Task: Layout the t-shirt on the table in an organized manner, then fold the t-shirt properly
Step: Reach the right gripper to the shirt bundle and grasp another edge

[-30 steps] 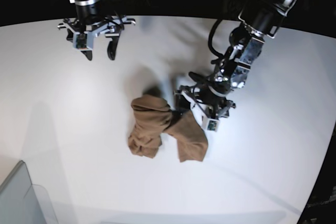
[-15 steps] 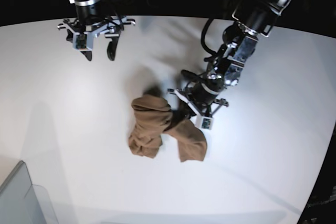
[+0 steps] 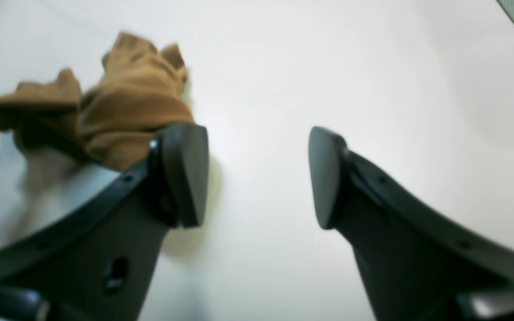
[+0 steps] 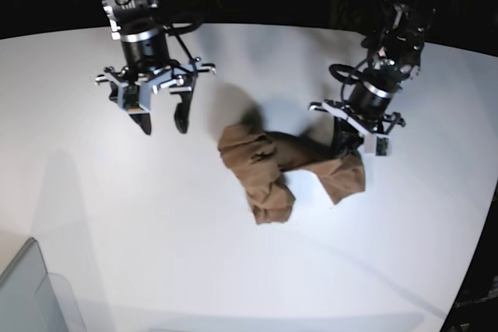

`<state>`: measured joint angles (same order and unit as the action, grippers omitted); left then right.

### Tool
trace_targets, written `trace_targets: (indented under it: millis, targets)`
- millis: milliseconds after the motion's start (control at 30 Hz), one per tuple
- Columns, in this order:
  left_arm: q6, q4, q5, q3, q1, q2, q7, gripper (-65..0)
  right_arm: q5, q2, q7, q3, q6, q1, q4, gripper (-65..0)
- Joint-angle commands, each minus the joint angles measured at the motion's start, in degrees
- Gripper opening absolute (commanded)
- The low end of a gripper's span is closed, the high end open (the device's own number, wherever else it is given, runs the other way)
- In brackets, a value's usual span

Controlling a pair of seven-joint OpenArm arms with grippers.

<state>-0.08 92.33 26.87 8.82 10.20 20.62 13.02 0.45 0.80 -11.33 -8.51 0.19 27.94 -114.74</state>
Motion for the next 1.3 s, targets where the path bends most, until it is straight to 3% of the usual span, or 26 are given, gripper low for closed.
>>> trace_targets:
  millis: [0,233,467,600,933,1267]
  targets:
    - [-0.1,1.1,0.1,-0.6,0.3,0.4,-1.5,-64.5,-0.1,0.0,1.6,-1.1,0.1,-0.6,-1.1,-28.5]
    - [-0.1,0.5,0.0,-2.6,7.2,0.4,-1.6,-64.5,-0.2,-0.7,0.4,-11.6,0.1,-8.2,-0.3,-28.5]
    - [-0.1,0.4,0.0,-2.7,11.1,1.9,-1.7,-64.5,-4.9,-0.3,-19.0,-20.8,0.1,-24.6,2.8,-28.5]
    - [-0.1,0.3,0.0,-2.7,12.1,1.9,-1.6,-64.5,-5.6,1.6,-23.1,-26.0,0.1,-33.3,10.9,-28.4]
    - [-0.1,0.3,0.0,-2.6,13.0,1.9,-1.7,-64.5,-5.5,7.9,-22.7,-37.3,0.1,-47.5,39.5,-28.4]
    - [-0.1,-1.1,0.0,-2.7,12.6,1.9,-1.8,-64.5,-5.7,8.2,-15.0,-37.4,-0.1,-52.3,52.4,-28.5]
